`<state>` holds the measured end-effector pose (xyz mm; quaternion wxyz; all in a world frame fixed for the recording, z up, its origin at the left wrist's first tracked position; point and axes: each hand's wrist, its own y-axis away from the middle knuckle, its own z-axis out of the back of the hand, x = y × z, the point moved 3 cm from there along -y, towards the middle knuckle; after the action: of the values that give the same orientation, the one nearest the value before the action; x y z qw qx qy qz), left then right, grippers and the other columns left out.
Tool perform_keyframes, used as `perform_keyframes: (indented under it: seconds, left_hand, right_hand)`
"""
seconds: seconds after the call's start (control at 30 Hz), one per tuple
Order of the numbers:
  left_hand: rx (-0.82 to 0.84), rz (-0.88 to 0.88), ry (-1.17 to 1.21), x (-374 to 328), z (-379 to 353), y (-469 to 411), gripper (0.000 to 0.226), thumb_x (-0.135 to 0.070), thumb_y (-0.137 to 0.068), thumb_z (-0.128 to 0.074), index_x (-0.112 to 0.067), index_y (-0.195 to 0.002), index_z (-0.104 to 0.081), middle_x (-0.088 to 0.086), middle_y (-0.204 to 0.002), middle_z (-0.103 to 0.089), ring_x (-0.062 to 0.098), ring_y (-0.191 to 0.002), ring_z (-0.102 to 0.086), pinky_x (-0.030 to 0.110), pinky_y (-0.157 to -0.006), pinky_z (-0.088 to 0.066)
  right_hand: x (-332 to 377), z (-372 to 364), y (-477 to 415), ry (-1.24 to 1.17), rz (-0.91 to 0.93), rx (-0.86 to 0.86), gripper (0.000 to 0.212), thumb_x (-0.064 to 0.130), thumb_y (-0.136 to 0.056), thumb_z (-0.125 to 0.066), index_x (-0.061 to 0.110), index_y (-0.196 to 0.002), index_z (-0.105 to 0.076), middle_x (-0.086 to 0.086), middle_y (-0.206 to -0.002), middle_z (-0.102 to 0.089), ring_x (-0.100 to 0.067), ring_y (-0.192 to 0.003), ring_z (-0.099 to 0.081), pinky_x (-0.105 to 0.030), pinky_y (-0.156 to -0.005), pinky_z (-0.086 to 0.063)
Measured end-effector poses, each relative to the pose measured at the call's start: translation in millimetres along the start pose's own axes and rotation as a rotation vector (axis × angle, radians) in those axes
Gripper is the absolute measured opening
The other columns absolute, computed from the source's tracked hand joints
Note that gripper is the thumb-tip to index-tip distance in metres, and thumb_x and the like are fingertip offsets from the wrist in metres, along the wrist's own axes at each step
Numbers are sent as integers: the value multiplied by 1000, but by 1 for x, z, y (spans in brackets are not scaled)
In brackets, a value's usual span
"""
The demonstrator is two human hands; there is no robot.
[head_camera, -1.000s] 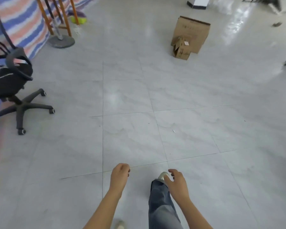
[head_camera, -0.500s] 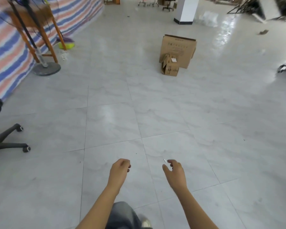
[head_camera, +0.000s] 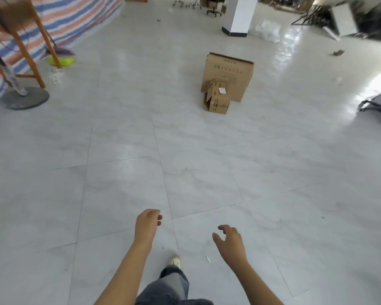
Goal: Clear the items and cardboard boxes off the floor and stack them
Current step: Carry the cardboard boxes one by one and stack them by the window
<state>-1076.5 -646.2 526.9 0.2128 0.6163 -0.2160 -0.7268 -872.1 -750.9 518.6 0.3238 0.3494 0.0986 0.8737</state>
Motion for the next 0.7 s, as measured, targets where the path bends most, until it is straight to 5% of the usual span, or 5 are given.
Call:
perform_keyframes:
  seconds: [0.2, 0.4, 0.7]
  left_hand:
    - [55, -39, 1, -100, -70, -85, 14, -11, -91, -48, -9, -82, -57, 4, -82, -60, 19, -77, -56, 29, -69, -40]
    - [203, 74, -182, -105, -144, -127, 18, -11, -91, -47, -9, -75, -56, 9, -83, -61, 19, -74, -54, 27, -62, -38]
    - [132, -57, -218, -224, -272, -241, 20, -11, -93, -47, -10, -74, -55, 6, -79, -59, 17, -71, -53, 24, -60, -38]
  right_hand:
    - [47, 57, -102, -75, -55, -91, 36, 28, -95, -49, 15, -128, -48, -4, -128, -47, -18, -121, -42, -25, -91, -37]
    - [32, 73, -174, -99, -191, -72, 34, 26, -94, -48, 15, -127, -50, -5, -130, -48, -19, -120, -43, -25, -90, -37]
    - [51, 175, -387, -227, -113, -131, 36, 26, -94, -49, 11, -127, -50, -9, -129, -48, -22, -121, -43, -30, -94, -38]
